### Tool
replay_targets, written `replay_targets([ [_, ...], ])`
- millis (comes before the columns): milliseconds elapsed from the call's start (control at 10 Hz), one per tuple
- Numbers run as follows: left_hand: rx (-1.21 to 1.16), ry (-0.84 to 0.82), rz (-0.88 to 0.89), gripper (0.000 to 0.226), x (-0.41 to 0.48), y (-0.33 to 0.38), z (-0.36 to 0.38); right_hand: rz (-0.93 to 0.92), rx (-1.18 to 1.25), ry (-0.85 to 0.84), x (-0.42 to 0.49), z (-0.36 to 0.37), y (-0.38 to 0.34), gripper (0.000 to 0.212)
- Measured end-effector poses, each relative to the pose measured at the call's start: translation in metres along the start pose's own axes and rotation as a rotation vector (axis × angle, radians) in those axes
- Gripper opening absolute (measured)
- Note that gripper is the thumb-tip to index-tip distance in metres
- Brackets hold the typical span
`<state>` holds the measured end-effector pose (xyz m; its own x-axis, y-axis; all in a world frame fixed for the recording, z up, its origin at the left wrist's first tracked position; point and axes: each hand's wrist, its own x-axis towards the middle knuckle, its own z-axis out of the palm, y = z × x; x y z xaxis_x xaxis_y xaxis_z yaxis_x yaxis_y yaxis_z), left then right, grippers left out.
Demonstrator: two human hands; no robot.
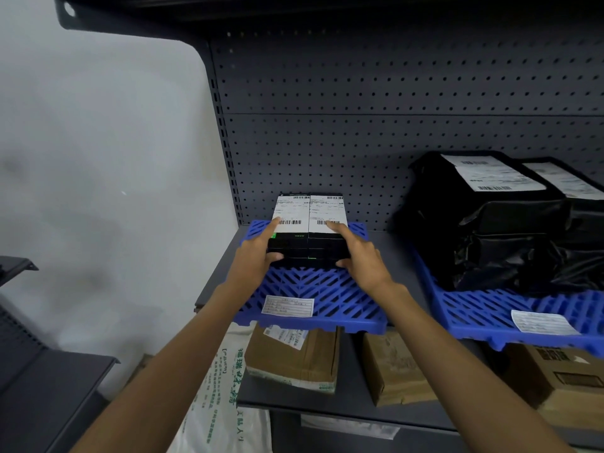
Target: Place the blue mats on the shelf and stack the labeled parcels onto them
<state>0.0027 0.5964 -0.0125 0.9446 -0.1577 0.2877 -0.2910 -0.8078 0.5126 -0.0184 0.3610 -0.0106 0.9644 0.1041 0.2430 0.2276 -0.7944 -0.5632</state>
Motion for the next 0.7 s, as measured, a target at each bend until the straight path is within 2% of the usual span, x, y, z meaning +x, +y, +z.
replay_targets([
  [300, 0.050, -0.019, -0.053, 0.074, 0.004, 0.010, -0.003, -0.003, -0.027, -0.052, 0.008, 0.001, -0.001, 0.099],
  [400, 0.096, -0.060, -0.035, 0.078, -0.001, 0.018, -0.009, 0.000, -0.035, -0.102, -0.001, -0.006, -0.006, 0.106],
  [500, 0.172, -0.055, -0.028, 0.079, -0.016, 0.029, -0.016, -0.040, -0.094, -0.078, -0.016, -0.017, -0.010, 0.112],
  [600, 0.306, -0.017, -0.040, 0.074, -0.037, 0.044, -0.021, -0.110, -0.191, -0.050, -0.035, -0.026, -0.008, 0.097],
  [700, 0.394, 0.071, 0.002, 0.067, -0.056, 0.066, -0.022, -0.141, -0.209, -0.044, -0.053, -0.043, -0.003, 0.065],
])
